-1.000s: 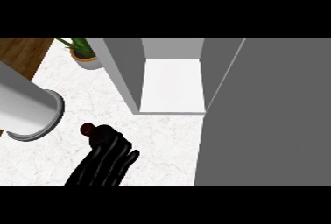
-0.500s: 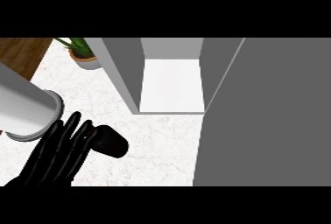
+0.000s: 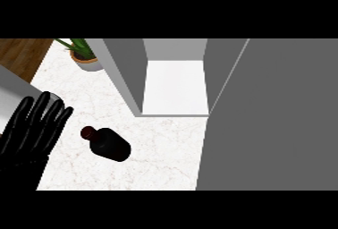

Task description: Pick up the wine, place it into the cabinet and close the cabinet

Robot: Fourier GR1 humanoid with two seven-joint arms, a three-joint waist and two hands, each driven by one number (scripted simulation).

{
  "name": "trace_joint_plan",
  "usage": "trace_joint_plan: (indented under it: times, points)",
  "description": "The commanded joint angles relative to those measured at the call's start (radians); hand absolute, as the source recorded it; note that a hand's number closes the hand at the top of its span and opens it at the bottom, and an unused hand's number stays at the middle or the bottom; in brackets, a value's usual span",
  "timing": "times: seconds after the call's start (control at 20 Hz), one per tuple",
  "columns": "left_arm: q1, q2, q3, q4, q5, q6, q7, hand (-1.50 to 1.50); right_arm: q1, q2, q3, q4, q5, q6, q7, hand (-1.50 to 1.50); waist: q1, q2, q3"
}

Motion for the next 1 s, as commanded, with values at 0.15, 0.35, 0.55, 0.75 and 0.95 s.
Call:
trace_joint_plan:
  times: [0.15,0.35,0.55,0.75,0.95]
  points:
    - [0.049,-0.048,-0.023,0.129,-0.091,-0.048,-0.114,-1.50,0.051,0.007,0.005,-0.068,-0.068,0.032,0.002,-1.50,0.000,0.000,0.001]
    - [0.029,0.041,0.129,0.303,0.007,-0.172,-0.181,-1.50,0.095,0.003,0.020,-0.182,-0.055,0.022,0.053,-1.50,-0.007,-0.001,0.000]
    - [-0.097,0.047,0.147,0.468,0.000,-0.187,-0.179,-1.50,0.008,0.018,0.000,-0.058,-0.045,0.010,0.038,-1.50,-0.004,0.001,0.000]
    - [-0.023,0.021,0.120,0.627,-0.102,-0.274,-0.376,-1.50,0.032,0.038,0.053,-0.100,0.008,-0.010,0.062,-1.50,-0.004,0.000,-0.001]
    - [-0.127,0.017,0.141,0.766,-0.135,-0.254,-0.400,-1.50,0.014,0.035,0.043,-0.074,-0.001,0.007,0.020,-1.50,-0.005,0.001,0.000]
